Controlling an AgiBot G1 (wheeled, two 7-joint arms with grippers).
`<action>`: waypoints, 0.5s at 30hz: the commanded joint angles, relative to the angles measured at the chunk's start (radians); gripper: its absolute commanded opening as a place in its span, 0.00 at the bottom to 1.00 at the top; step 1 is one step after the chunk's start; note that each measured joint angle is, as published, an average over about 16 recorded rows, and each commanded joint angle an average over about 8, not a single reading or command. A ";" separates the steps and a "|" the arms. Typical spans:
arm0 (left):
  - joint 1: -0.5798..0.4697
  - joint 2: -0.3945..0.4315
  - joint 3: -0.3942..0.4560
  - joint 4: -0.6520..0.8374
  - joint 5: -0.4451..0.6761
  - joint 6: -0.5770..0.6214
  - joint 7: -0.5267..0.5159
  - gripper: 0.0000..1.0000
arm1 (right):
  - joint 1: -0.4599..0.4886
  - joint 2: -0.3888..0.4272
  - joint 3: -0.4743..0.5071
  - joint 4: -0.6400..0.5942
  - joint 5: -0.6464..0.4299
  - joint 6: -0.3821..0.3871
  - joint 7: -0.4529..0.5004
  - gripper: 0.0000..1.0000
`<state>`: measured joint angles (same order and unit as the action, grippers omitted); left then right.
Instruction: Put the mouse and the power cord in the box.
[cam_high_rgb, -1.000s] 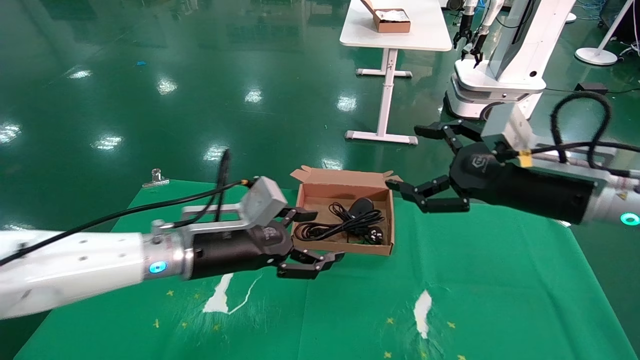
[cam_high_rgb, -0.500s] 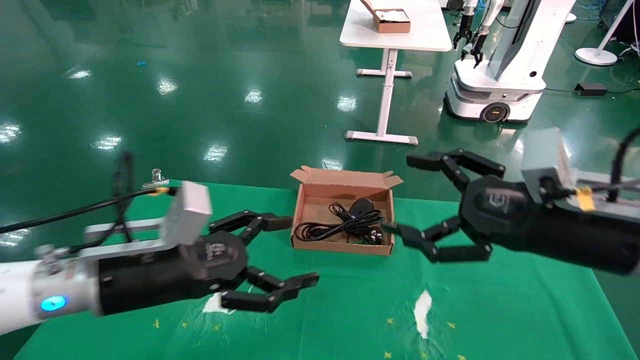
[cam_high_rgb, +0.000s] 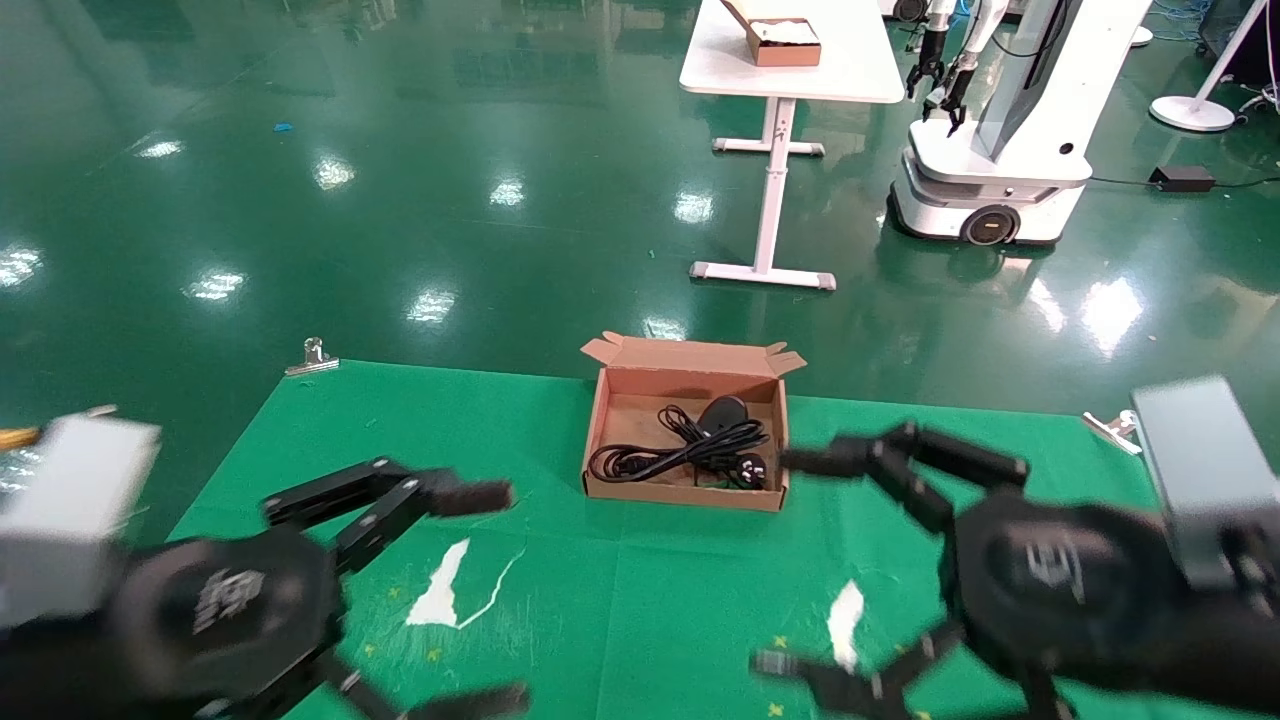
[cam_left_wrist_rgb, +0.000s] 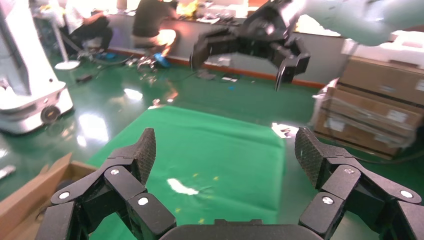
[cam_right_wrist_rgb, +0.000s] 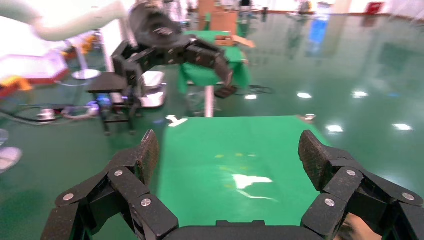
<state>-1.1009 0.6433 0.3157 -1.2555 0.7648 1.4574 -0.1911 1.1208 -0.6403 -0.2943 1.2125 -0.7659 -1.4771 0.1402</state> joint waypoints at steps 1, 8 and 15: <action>0.021 -0.025 -0.028 -0.022 -0.027 0.030 0.003 1.00 | -0.026 0.016 0.008 0.040 0.020 -0.010 0.027 1.00; 0.036 -0.044 -0.050 -0.039 -0.049 0.054 0.004 1.00 | -0.069 0.043 0.022 0.108 0.054 -0.029 0.061 1.00; 0.032 -0.039 -0.045 -0.035 -0.044 0.048 0.004 1.00 | -0.061 0.039 0.021 0.094 0.049 -0.025 0.055 1.00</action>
<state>-1.0683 0.6039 0.2706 -1.2906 0.7203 1.5054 -0.1873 1.0587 -0.6013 -0.2737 1.3079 -0.7169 -1.5029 0.1955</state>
